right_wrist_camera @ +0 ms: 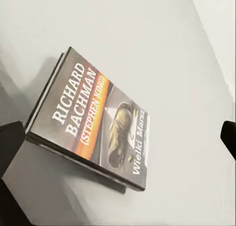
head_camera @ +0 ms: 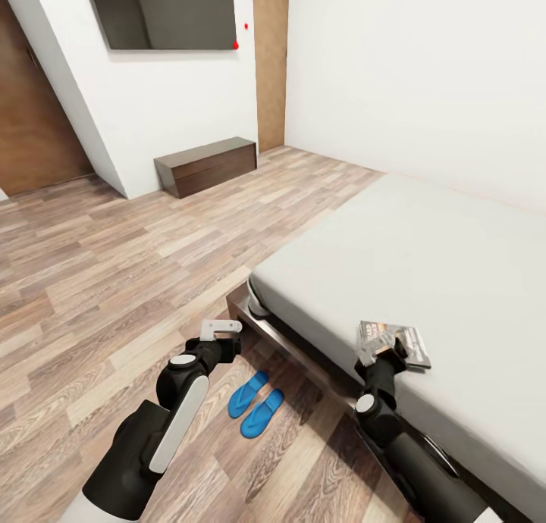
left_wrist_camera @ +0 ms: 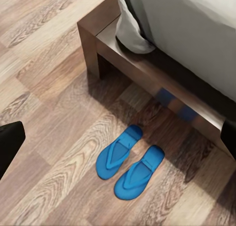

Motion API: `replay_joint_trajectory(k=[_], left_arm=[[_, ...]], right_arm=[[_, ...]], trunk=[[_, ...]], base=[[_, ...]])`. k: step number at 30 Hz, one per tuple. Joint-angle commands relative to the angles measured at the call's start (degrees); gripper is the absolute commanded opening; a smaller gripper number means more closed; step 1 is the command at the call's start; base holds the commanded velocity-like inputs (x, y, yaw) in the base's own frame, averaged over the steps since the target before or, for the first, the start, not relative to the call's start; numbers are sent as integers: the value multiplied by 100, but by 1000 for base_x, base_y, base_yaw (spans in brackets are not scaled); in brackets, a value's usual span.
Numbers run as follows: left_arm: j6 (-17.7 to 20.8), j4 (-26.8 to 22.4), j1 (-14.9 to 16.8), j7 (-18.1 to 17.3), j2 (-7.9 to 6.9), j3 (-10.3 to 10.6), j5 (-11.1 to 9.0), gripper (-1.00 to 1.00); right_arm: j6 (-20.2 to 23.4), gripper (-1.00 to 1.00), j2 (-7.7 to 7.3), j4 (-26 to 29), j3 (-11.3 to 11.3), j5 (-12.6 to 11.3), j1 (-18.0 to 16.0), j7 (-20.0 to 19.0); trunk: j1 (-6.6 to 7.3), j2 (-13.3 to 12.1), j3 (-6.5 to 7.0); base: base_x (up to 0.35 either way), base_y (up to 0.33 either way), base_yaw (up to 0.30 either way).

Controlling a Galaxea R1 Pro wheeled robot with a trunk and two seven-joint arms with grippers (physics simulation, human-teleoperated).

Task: In the bedroom, move the book from the bed onto either nightstand, and place the two sandals side by side next to the bed.

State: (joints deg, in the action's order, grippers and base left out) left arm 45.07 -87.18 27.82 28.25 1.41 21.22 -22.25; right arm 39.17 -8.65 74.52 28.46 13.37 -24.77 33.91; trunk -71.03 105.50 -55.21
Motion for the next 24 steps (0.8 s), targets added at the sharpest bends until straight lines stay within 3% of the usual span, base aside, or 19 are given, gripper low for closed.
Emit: replay_joint_trajectory(k=[1, 8, 24], left_arm=[[11, -6, 4, 58, -5, 5, -60, 100], [16, -1, 4, 58, -25, -11, -54, 100], [19, -1, 4, 58, -27, -8, -36, 100]], right_arm=[[-81, 100, -6, -324, 221, 60, -4, 351], [-336, 100, -5, -904, 534, 118, -2, 863], [-356, 100, 4, -1115, 689, 441, -2, 922]], trunk=[[-22, 44, -23], [-176, 324, -148], [-527, 966, -436]], base=[[0, 0, 0], [0, 0, 0], [0, 0, 0]])
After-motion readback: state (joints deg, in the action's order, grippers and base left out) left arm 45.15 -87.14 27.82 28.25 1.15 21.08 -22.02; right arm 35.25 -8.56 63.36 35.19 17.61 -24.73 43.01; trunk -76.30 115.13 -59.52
